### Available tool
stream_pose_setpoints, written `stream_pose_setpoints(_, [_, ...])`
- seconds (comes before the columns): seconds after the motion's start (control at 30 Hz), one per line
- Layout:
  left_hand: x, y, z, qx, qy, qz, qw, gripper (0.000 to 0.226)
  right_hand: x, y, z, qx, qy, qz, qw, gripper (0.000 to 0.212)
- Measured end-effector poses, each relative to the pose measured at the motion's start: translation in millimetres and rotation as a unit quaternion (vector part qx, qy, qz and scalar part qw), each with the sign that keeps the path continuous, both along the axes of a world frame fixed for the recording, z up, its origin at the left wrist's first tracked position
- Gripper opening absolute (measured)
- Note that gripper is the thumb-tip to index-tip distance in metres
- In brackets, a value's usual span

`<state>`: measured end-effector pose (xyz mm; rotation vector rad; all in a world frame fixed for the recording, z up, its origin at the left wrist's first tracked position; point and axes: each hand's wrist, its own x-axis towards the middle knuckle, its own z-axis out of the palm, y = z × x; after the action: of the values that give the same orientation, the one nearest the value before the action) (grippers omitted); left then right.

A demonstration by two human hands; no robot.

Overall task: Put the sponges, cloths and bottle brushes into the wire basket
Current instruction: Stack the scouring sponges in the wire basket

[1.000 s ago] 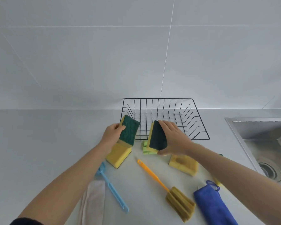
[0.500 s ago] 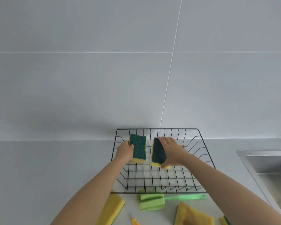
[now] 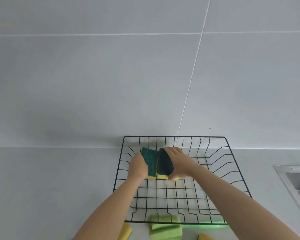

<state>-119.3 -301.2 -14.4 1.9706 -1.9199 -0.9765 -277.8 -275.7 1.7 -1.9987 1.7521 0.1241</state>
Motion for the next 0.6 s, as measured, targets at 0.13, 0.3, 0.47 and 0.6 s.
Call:
stream_pose_setpoints(0.13, [1,3,-1,-0.039,-0.003,-0.023,0.999,0.032,3,1,-3,-0.011,-0.005,0.002,1.0,0.106])
stream_pose_setpoints(0.3, [4,10,4,-0.073,-0.085,-0.16,0.981,0.051,4,2,-6,-0.017,-0.024,-0.007,1.0,0.104])
stream_pose_setpoints(0.47, [14,16,7,-0.027,-0.214,-0.308,0.927,0.08,4,1,-6,-0.014,-0.039,-0.007,0.999,0.104])
stream_pose_setpoints(0.6, [17,15,0,-0.057,-0.247,-0.301,0.919,0.076,1,2,-5,-0.013,-0.033,0.006,0.999,0.101])
